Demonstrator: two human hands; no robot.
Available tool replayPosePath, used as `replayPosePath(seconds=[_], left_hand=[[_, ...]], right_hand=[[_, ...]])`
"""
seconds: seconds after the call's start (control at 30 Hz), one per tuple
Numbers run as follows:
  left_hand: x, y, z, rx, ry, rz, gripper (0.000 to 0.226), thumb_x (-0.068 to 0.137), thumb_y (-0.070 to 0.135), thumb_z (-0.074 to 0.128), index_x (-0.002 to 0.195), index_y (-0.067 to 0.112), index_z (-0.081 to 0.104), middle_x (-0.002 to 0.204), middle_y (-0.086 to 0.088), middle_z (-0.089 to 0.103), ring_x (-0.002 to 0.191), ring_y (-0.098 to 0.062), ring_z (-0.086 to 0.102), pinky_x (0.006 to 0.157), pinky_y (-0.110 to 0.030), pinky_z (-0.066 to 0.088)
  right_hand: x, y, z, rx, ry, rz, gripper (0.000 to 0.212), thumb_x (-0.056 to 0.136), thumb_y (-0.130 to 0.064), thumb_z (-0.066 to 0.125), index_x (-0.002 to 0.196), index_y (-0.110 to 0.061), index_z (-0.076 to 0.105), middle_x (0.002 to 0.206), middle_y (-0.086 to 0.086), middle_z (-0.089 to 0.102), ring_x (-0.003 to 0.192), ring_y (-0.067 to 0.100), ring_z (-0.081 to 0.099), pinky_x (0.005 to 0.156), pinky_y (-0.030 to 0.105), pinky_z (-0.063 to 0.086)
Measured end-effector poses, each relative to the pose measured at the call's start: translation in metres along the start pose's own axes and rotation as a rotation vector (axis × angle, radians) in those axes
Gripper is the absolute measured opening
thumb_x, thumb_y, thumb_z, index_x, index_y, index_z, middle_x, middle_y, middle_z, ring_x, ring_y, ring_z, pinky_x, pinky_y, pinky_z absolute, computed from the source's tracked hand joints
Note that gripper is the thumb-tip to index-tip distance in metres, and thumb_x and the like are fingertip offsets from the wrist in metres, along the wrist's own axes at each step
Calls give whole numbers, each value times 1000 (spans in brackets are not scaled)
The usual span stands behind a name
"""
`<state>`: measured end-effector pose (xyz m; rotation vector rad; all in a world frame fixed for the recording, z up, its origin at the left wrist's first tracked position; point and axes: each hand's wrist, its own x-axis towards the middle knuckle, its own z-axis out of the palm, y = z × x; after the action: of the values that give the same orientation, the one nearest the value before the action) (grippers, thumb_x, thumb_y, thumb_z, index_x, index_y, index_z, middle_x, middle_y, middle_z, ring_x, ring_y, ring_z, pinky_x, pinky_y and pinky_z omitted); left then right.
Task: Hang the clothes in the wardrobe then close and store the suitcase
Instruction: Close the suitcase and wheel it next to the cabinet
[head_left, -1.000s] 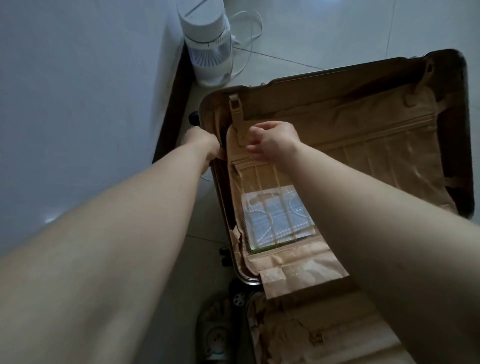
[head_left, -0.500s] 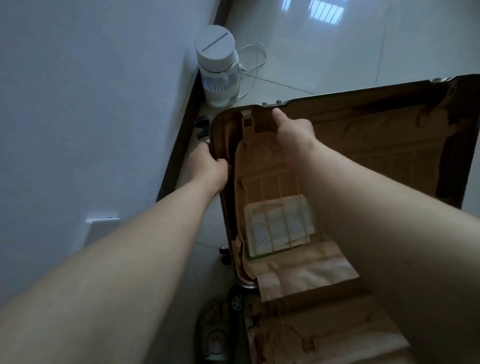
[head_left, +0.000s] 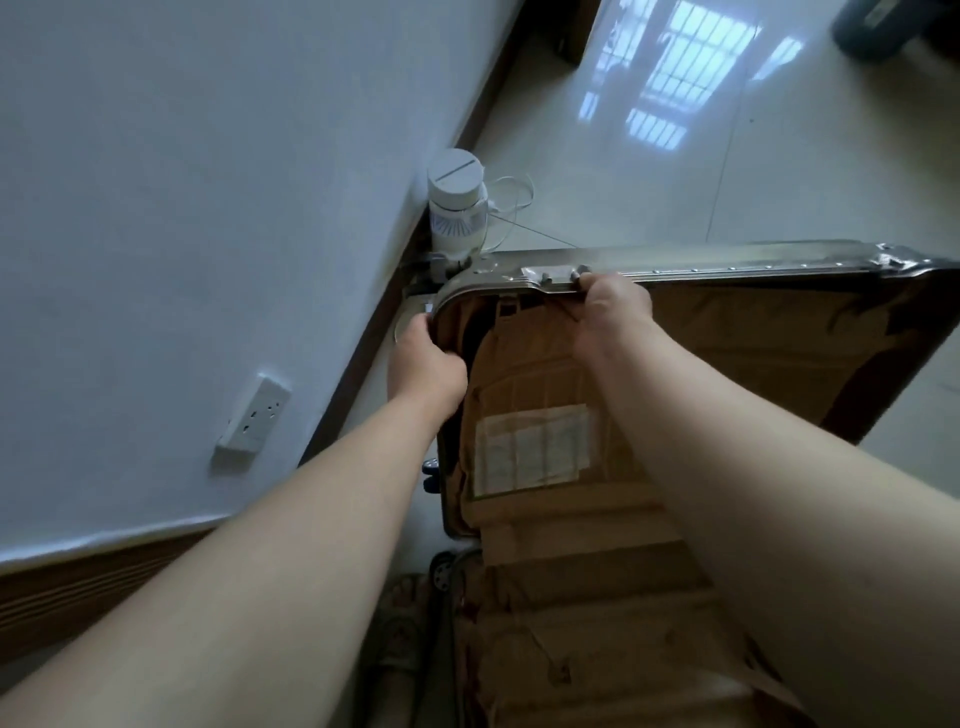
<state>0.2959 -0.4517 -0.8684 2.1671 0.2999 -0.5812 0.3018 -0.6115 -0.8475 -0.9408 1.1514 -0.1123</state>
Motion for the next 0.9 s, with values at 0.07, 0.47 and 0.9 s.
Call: replayPosePath(seconds=[0.07,0.47,0.9], left_hand=[[-28,9,-8,-66,7,9,56,88,5,43,141,22,41,134,-4,54,117,-24,54,98,-34,46],[-218,-7,-16,-252,64,28,73,93,52,47,152,17,21,157,-6,26,144,-25,26,115,-38,24],[-356,-87,5,-127,81,-35,81,88,46,60,150,19,15,154,-8,28,138,-29,35,109,-38,33]], right_hand=[[-26,-1,-13,-34,-9,24,7,91,-2,51,92,-4,58,99,12,60,86,25,61,86,39,56],[-183,46,-143,110,-243,76,15,99,-3,45,89,-1,56,87,14,64,77,24,65,76,38,55],[-285,128,-260,135,-205,212,14,98,-3,44,102,0,57,93,16,64,80,26,66,85,39,53]])
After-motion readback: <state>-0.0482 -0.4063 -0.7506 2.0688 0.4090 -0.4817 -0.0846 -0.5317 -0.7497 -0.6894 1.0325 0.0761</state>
